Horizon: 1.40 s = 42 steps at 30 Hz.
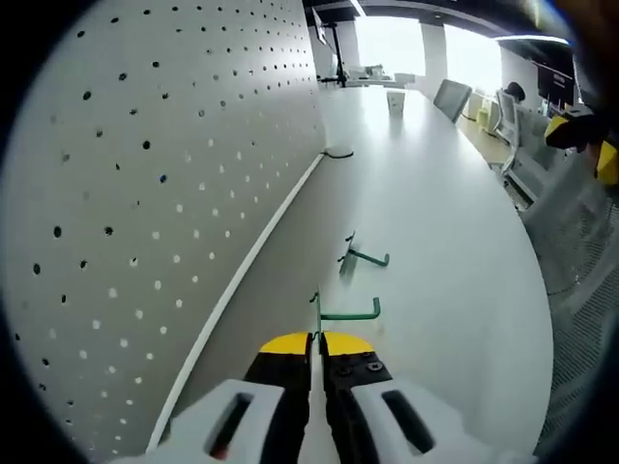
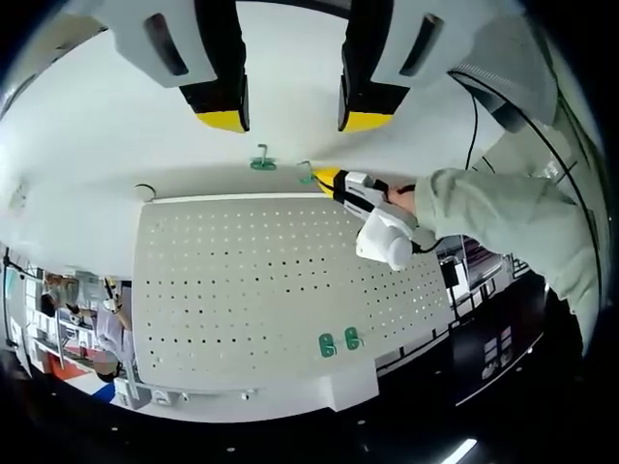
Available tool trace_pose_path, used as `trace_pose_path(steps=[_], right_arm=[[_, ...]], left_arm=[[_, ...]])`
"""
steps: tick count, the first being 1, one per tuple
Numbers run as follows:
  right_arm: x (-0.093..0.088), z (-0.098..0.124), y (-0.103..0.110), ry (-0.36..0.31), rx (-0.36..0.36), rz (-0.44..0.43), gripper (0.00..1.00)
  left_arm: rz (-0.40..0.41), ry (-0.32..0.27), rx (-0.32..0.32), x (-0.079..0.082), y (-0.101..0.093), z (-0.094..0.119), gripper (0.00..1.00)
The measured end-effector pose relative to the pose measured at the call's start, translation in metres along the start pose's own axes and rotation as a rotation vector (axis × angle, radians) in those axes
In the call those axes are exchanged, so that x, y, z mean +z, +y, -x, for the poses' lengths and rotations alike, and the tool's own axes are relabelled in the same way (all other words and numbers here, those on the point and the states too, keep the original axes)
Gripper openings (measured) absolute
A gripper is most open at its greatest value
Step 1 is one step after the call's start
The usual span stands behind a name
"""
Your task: Insert the hook assembly into the mounting plate slot until the hook locks in place.
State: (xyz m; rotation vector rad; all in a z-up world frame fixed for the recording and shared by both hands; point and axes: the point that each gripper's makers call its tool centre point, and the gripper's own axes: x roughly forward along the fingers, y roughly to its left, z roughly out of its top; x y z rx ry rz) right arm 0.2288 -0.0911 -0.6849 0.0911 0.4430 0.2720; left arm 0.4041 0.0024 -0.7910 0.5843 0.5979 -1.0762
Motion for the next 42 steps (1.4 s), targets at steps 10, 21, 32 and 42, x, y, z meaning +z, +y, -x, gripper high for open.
trace_pose_path(steps=[10, 21, 32, 42], right_arm=[[0.001, 0.001, 0.001, -0.007, 0.005, 0.000, 0.35], [0.001, 0.000, 0.005, -0.008, 0.023, 0.012, 0.35], [0.000, 0.000, 0.011, -0.006, 0.047, 0.033, 0.34], [0.001, 0.002, 0.015, -0.010, 0.069, 0.036, 0.34]], left_arm=[[-0.002, -0.024, 0.042, 0.004, 0.005, 0.024, 0.04], [0.030, -0.075, 0.091, 0.008, 0.005, 0.055, 0.04], [0.069, -0.138, 0.143, 0.012, -0.006, 0.090, 0.04], [0.087, -0.201, 0.172, 0.020, -0.022, 0.122, 0.04]])
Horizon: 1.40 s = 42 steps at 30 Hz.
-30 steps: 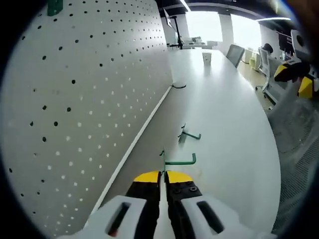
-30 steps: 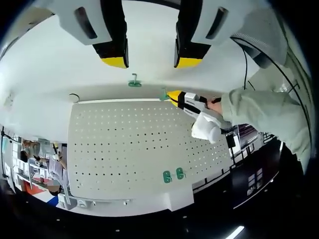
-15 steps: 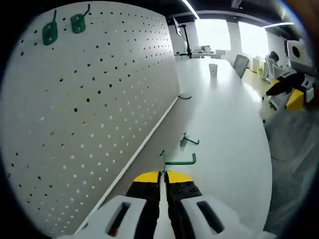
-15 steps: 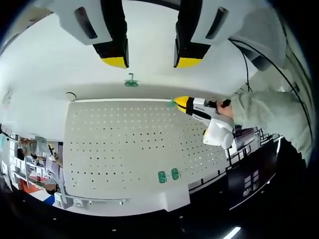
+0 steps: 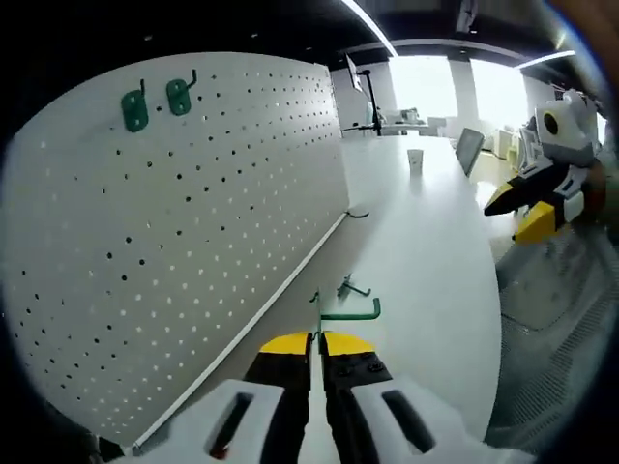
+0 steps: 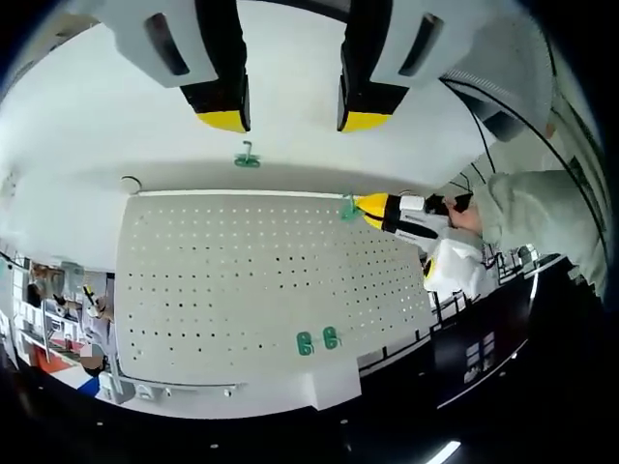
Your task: Insert the hook assembly into the mounting plate slot until the hook locks in place.
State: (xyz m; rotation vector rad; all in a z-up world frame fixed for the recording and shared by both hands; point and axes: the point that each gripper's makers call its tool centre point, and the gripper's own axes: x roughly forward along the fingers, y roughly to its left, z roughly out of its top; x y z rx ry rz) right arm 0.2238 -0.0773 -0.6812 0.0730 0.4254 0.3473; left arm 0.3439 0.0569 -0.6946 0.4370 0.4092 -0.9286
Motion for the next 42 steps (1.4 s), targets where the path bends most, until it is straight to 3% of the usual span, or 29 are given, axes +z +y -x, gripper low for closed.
trace_pose_path(steps=[5, 14, 26, 29, 42], right_arm=[[0.000, 0.000, 0.004, 0.007, 0.023, -0.009, 0.34], [0.003, 0.000, 0.007, -0.002, 0.039, -0.013, 0.34], [0.011, 0.000, 0.017, -0.026, 0.083, -0.035, 0.32], [0.019, 0.003, 0.024, -0.055, 0.110, 0.026, 0.31], [0.038, 0.014, 0.046, -0.105, 0.190, -0.016, 0.27]], left_arm=[[0.011, -0.031, 0.026, 0.004, -0.003, 0.014, 0.04], [0.098, -0.082, 0.082, -0.004, -0.004, 0.039, 0.04], [0.181, -0.164, 0.125, 0.003, -0.016, 0.071, 0.04], [0.207, -0.183, 0.133, 0.005, -0.017, 0.076, 0.04], [0.233, -0.243, 0.157, 0.020, -0.024, 0.090, 0.04]])
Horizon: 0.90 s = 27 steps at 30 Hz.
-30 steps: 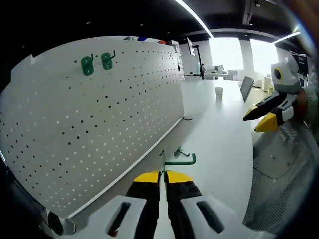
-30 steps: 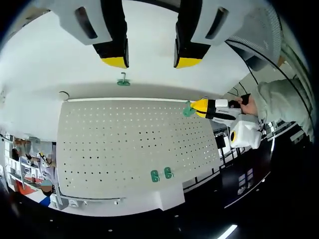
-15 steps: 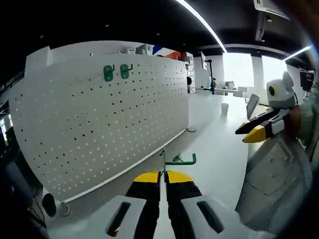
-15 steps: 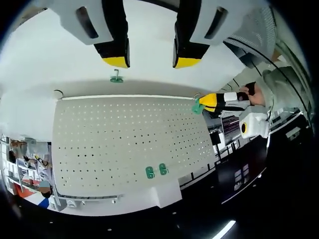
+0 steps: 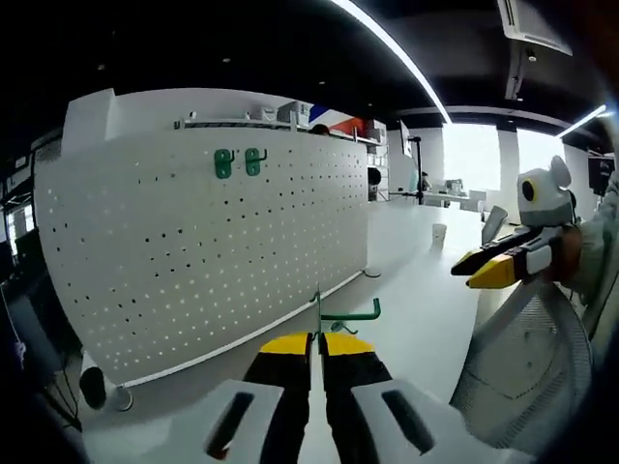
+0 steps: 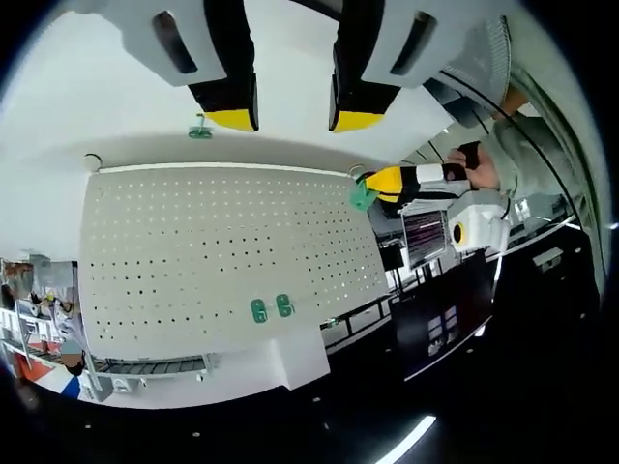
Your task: Insert the hook assembly into the mounting plate slot until the hook locks in place.
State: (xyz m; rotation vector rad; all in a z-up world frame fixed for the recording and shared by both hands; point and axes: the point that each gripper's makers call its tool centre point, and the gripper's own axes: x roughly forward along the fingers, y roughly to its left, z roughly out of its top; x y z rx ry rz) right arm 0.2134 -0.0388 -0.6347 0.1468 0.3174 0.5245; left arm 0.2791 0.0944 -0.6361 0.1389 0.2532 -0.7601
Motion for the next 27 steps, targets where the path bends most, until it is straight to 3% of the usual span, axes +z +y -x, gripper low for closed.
trace_pose_path(steps=[27], right_arm=[[0.027, 0.002, 0.049, -0.045, 0.125, 0.045, 0.19]], left_arm=[[-0.013, -0.072, -0.054, 0.026, -0.038, 0.014, 0.04]])
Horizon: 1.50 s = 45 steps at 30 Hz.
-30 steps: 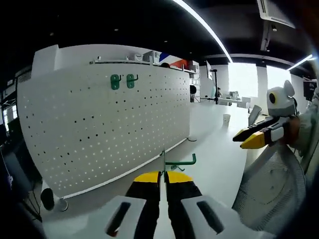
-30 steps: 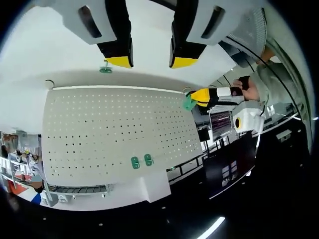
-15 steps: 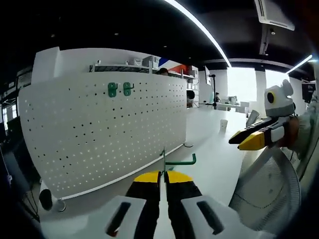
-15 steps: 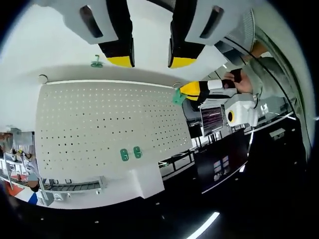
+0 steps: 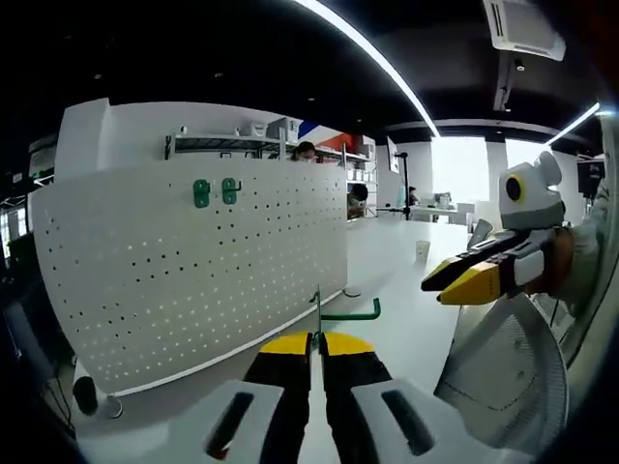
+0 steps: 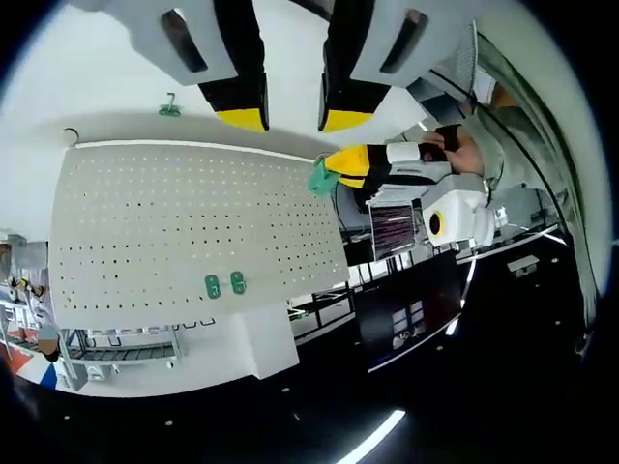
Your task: Insert the hook assembly into the mounting plate slot until the hook locks in place.
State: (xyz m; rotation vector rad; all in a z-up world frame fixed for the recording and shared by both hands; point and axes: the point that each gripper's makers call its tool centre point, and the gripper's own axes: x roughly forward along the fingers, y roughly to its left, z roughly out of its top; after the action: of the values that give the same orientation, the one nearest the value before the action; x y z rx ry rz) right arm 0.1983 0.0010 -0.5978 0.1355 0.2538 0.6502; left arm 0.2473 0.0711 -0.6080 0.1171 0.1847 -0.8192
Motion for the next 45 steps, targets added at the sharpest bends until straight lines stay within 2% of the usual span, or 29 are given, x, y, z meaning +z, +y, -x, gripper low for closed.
trace_pose_path(steps=[3, 17, 27, 38, 45], right_arm=[[0.002, -0.002, 0.002, -0.004, 0.007, -0.010, 0.18], [0.018, -0.012, 0.014, -0.033, 0.044, -0.011, 0.15], [0.023, -0.015, 0.011, -0.042, 0.044, -0.011, 0.14], [0.027, -0.020, 0.007, -0.057, 0.043, -0.065, 0.11], [0.030, -0.023, 0.008, -0.064, 0.045, -0.066, 0.10]], left_arm=[[-0.026, -0.007, -0.005, 0.003, -0.005, 0.000, 0.04], [-0.013, -0.022, -0.029, 0.006, -0.018, -0.001, 0.04], [-0.020, -0.036, -0.053, 0.014, -0.028, -0.006, 0.04], [-0.006, -0.064, -0.077, 0.024, -0.036, -0.011, 0.04], [-0.004, -0.075, -0.092, 0.028, -0.041, -0.012, 0.04]])
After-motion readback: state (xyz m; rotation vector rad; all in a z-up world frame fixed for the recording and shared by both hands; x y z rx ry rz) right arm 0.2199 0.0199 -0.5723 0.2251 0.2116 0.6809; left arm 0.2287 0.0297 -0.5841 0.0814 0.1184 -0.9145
